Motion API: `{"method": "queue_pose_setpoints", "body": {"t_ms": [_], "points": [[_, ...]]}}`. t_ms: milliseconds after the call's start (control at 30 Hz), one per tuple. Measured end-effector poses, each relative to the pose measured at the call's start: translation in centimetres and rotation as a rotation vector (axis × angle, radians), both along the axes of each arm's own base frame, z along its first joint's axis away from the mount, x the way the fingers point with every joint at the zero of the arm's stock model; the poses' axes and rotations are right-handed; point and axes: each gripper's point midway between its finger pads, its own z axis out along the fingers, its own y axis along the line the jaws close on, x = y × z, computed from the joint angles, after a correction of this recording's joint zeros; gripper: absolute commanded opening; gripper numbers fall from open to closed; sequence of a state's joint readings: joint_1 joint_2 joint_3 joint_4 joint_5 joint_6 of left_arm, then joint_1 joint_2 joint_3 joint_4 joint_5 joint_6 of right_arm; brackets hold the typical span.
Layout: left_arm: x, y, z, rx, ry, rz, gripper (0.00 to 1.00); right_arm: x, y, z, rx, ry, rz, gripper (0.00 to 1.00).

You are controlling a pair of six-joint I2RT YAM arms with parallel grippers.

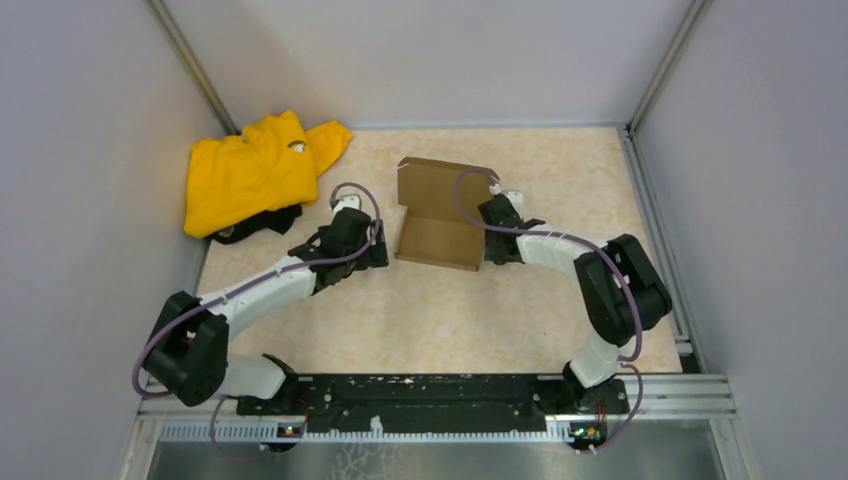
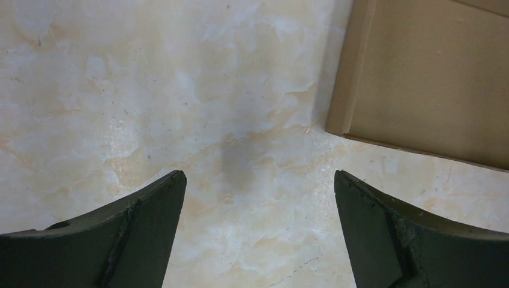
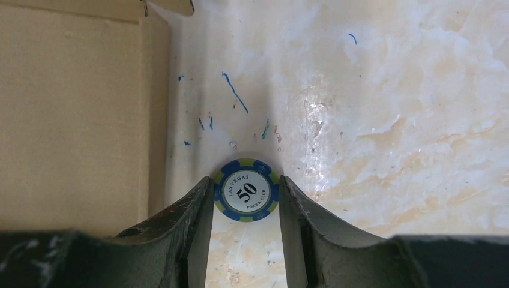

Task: Fold the paper box

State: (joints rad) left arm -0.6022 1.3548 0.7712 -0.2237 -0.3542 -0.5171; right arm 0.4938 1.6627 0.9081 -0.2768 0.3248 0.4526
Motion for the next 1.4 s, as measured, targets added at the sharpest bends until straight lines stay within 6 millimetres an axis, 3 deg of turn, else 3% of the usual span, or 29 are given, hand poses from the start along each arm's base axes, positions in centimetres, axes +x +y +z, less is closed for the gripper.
{"method": "queue_pose_setpoints", "body": {"t_ms": [867, 1400], "points": [[0.8, 0.7, -1.2, 0.010, 0.024, 0.007, 0.99, 3.4, -1.5, 0.1, -0.005, -0.014, -0.041, 0.40], [0.9, 0.6, -1.4, 0.006, 0.027, 0.005, 0.99, 3.5, -1.5, 0.2, -0.010, -0.011, -0.029, 0.40]]}}
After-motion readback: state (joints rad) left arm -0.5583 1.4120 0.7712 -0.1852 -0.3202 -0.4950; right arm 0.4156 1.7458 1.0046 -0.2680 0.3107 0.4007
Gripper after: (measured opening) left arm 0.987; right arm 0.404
